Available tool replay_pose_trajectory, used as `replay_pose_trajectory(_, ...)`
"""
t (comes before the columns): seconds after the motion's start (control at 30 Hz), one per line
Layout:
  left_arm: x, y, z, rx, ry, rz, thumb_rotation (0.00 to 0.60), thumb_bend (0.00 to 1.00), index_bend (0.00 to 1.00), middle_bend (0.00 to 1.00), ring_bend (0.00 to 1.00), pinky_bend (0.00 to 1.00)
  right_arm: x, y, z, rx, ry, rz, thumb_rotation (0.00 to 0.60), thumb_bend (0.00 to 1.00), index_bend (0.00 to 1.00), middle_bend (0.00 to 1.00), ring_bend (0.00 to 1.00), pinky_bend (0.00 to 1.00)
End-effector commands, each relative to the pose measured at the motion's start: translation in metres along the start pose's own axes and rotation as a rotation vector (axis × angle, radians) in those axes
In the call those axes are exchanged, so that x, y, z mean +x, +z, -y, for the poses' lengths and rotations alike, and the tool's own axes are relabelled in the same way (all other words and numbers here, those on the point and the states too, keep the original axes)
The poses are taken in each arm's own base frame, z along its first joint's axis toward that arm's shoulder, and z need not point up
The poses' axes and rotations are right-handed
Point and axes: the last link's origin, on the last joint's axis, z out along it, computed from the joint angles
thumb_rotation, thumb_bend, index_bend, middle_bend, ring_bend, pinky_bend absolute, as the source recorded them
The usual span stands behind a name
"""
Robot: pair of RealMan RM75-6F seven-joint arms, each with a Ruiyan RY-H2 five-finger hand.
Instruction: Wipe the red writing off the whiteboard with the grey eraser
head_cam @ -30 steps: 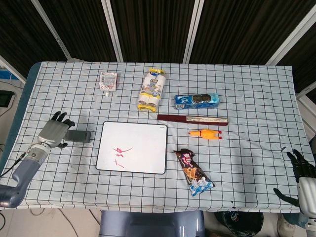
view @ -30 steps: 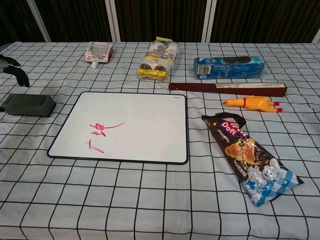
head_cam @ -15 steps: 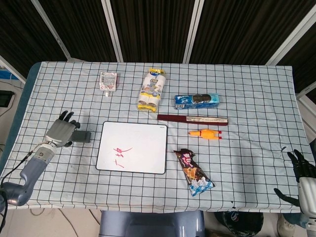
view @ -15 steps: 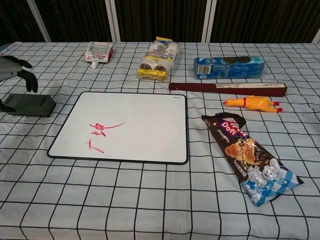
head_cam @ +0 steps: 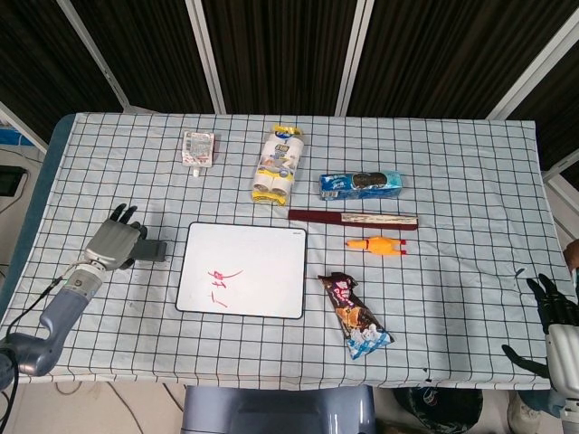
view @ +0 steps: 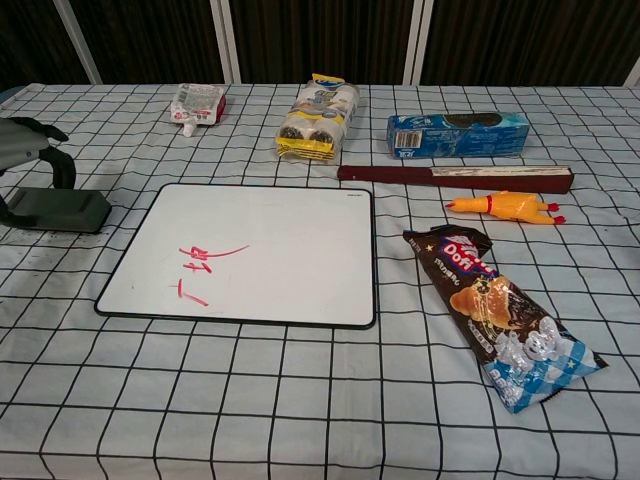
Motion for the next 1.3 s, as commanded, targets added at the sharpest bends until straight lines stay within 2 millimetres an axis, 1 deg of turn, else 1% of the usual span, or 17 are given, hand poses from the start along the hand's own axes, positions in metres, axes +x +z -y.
replay_pose_trajectory(0.03,0.000,0.001,-0.001,-0.001,-0.003,-0.003,0.600,0.19,0.39,0.36,0.00,0.01,0.000,0.000,0.000,0.000,-0.001,0.001,0.600,0.13,0.01,0.04,0.14,0.19)
replay_pose_trajectory(0.27,0.000,0.003,-0.003,-0.004,0.018,-0.008,0.600,0.20,0.40,0.37,0.00,0.01,0.000,0.000,0.000,-0.001,0.000,0.004,0.600,0.13,0.01,0.04,0.14,0.19)
replay_pose_trajectory(0.4,-0.001,0.004,-0.005,-0.009,0.029,-0.007,0.600,0.25,0.42,0.39,0.00,0.01,0.000,0.000,0.000,-0.002,0.002,0.005,0.600,0.13,0.01,0.04,0.14,0.19)
replay_pose_trajectory(0.53,-0.002,0.004,-0.005,-0.006,0.042,-0.001,0.600,0.26,0.42,0.40,0.00,0.01,0.000,0.000,0.000,-0.003,0.003,0.007,0.600,0.13,0.01,0.04,0.14,0.19)
replay_pose_trajectory(0.63,-0.002,0.004,-0.005,-0.001,0.044,0.002,0.600,0.29,0.43,0.42,0.00,0.01,0.000,0.000,0.000,-0.003,0.006,0.007,0.600,0.13,0.01,0.04,0.14,0.19)
replay_pose_trajectory(0.8,0.002,0.003,-0.003,0.007,0.033,-0.015,0.600,0.30,0.43,0.42,0.00,0.01,0.000,0.000,0.000,-0.004,0.007,0.006,0.600,0.13,0.01,0.04,0.14,0.19)
replay_pose_trajectory(0.93,0.012,-0.001,-0.002,0.001,0.016,-0.045,0.600,0.30,0.43,0.42,0.00,0.01,0.000,0.000,0.000,-0.002,0.004,0.006,0.600,0.13,0.01,0.04,0.14,0.19)
replay_pose_trajectory(1.13,0.039,-0.009,-0.007,-0.032,0.013,-0.118,0.600,0.30,0.43,0.42,0.00,0.01,0.000,0.000,0.000,-0.001,0.006,0.004,0.600,0.13,0.01,0.04,0.14,0.19)
replay_pose_trajectory(1.2,0.048,-0.010,-0.012,-0.046,0.016,-0.134,0.600,0.30,0.43,0.42,0.00,0.01,0.000,0.000,0.000,-0.001,0.006,0.005,0.600,0.13,0.01,0.04,0.14,0.19)
replay_pose_trajectory(1.3,0.066,-0.008,-0.026,-0.083,0.015,-0.156,0.600,0.30,0.43,0.42,0.00,0.01,0.000,0.000,0.000,-0.001,0.008,0.005,0.600,0.13,0.01,0.04,0.14,0.19)
